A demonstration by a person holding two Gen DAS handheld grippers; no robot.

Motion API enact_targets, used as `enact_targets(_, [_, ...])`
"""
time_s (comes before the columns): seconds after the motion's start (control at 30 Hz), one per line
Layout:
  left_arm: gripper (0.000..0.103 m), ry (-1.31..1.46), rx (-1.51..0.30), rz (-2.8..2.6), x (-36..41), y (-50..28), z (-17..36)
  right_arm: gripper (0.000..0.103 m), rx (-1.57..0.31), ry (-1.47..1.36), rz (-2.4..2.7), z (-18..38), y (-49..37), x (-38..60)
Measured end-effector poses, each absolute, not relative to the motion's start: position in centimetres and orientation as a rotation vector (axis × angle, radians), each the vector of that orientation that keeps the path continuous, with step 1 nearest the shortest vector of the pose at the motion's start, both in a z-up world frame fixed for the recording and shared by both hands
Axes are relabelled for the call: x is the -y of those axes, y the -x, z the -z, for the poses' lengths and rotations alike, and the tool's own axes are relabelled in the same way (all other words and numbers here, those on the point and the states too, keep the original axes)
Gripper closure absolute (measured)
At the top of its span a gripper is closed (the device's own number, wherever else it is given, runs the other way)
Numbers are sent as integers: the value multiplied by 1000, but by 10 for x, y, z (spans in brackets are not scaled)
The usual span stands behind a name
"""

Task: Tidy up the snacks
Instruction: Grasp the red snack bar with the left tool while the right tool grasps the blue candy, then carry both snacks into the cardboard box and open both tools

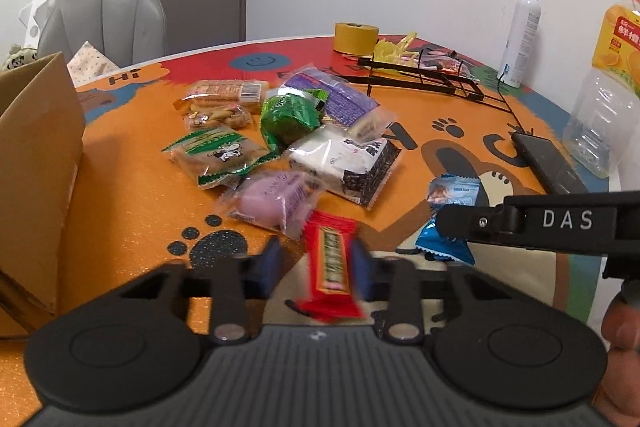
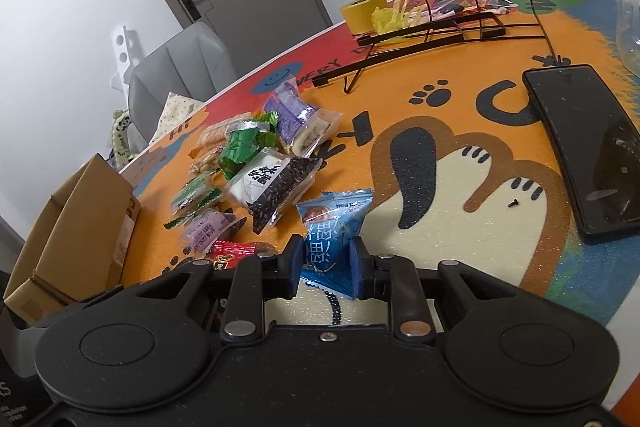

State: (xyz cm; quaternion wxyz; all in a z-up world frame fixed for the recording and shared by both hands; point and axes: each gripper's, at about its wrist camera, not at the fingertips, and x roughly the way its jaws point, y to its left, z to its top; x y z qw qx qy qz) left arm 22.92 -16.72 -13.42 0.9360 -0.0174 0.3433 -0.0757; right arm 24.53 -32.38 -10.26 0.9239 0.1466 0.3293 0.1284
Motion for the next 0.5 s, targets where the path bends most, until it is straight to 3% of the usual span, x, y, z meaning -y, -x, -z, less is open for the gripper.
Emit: enact_targets(0.5, [84,124,-611,127,123,-197,94,80,-633,-251,-307,78,-230,292])
